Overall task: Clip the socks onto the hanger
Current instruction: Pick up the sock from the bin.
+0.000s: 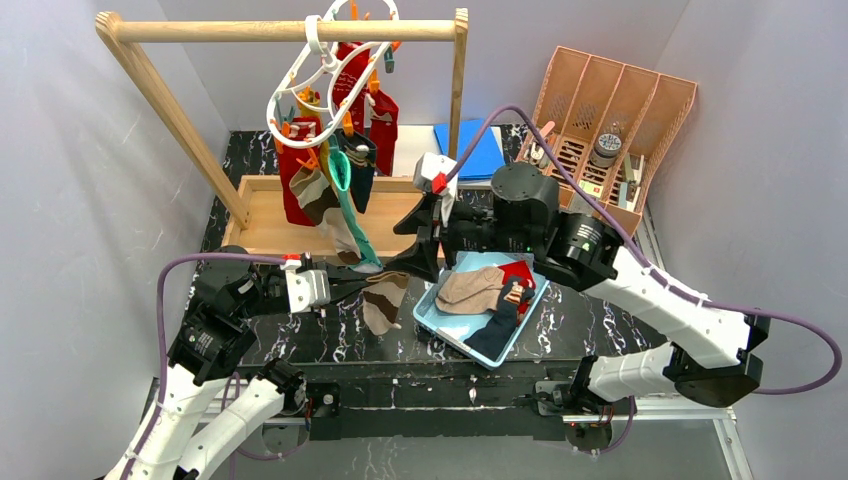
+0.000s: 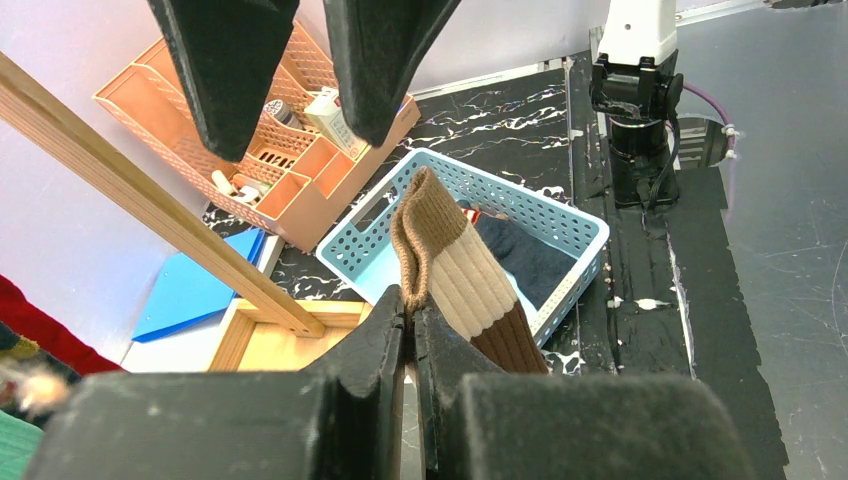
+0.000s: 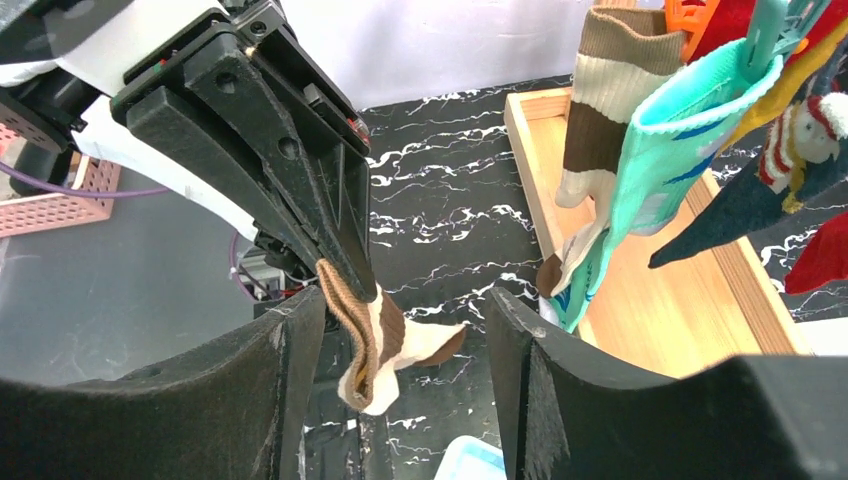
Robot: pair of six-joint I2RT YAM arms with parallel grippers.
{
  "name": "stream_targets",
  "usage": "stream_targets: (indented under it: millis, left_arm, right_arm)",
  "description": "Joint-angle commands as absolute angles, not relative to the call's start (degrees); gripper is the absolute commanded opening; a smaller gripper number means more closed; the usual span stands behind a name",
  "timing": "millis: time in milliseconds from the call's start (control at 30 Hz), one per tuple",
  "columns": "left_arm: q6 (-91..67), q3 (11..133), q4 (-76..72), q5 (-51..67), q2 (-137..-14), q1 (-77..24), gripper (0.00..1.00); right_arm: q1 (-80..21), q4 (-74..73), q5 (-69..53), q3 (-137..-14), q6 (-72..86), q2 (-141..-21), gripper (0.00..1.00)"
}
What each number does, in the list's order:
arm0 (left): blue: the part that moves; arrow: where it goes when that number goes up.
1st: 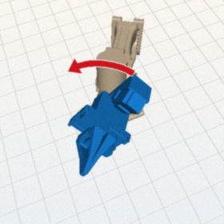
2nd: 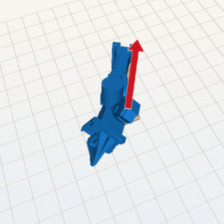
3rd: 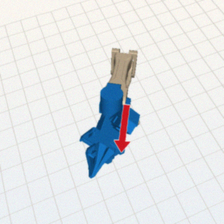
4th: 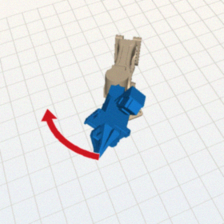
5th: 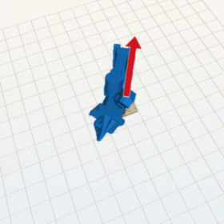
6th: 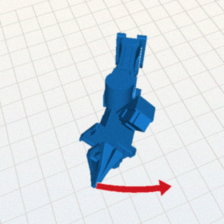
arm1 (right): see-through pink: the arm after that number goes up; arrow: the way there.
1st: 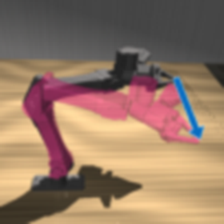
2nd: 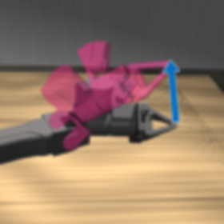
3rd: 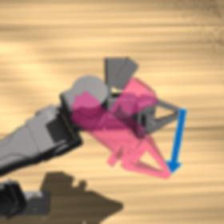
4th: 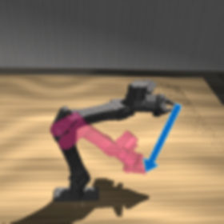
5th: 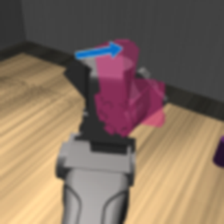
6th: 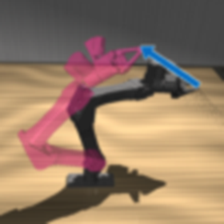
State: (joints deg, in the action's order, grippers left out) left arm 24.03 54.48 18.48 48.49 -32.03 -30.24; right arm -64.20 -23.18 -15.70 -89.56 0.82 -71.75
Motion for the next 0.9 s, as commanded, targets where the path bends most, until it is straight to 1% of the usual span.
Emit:
stream_targets:
  millis: [0,100,600,867]
  left_arm:
    - [24.3,55.1,19.2,48.9,-31.9,-30.6,0.00]
    - [24.3,55.2,19.2,49.3,-32.0,-30.6,0.00]
    - [24.3,55.4,19.2,49.4,-32.1,-30.6,0.00]
    - [24.3,55.9,19.2,49.5,-32.1,-30.6,0.00]
  right_arm:
    - [-64.6,-23.7,-18.2,-93.2,-2.6,-74.2,0.69]
    - [-65.0,-25.3,-18.5,-94.1,-4.0,-75.5,0.70]
    - [-66.0,-27.8,-17.1,-94.9,-7.4,-77.1,0.70]
    - [-66.3,-31.1,-11.6,-95.9,-7.4,-78.6,0.68]
